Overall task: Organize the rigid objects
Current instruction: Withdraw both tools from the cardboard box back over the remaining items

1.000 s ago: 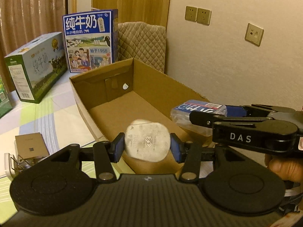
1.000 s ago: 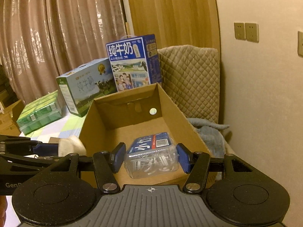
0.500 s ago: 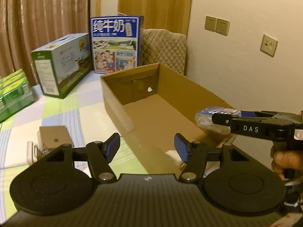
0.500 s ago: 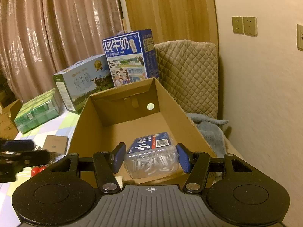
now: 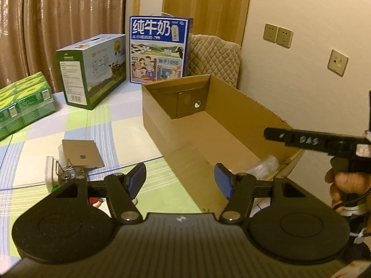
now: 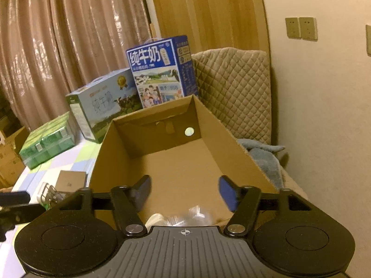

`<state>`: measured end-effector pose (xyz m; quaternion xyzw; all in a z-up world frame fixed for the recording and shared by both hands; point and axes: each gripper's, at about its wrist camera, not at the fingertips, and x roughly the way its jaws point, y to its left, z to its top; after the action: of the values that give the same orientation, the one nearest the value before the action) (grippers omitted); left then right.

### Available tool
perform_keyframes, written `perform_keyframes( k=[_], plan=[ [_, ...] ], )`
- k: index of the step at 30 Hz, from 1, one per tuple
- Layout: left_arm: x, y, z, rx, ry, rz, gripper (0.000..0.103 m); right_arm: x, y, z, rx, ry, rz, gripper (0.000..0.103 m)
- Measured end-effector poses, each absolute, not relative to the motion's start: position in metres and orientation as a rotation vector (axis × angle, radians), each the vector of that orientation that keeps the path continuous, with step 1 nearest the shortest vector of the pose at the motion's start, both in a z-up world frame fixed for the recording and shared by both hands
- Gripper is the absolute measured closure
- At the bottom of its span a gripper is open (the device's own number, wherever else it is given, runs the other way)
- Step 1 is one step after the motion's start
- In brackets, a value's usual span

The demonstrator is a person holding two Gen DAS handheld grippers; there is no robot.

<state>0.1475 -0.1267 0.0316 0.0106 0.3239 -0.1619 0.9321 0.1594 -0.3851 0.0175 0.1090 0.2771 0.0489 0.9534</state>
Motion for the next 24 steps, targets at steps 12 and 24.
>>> perform_keyframes(
  k=[12,24],
  plan=[
    [0.113,-0.079,0.027,-0.019,0.681,-0.241,0.042,0.104,-0.374,0.049,0.269,0.507,0.111,0.033],
    [0.071,-0.002,0.024,-0.056,0.692,-0.100,0.039,0.060,-0.293,0.052,0.260,0.555,0.257,0.032]
  ],
)
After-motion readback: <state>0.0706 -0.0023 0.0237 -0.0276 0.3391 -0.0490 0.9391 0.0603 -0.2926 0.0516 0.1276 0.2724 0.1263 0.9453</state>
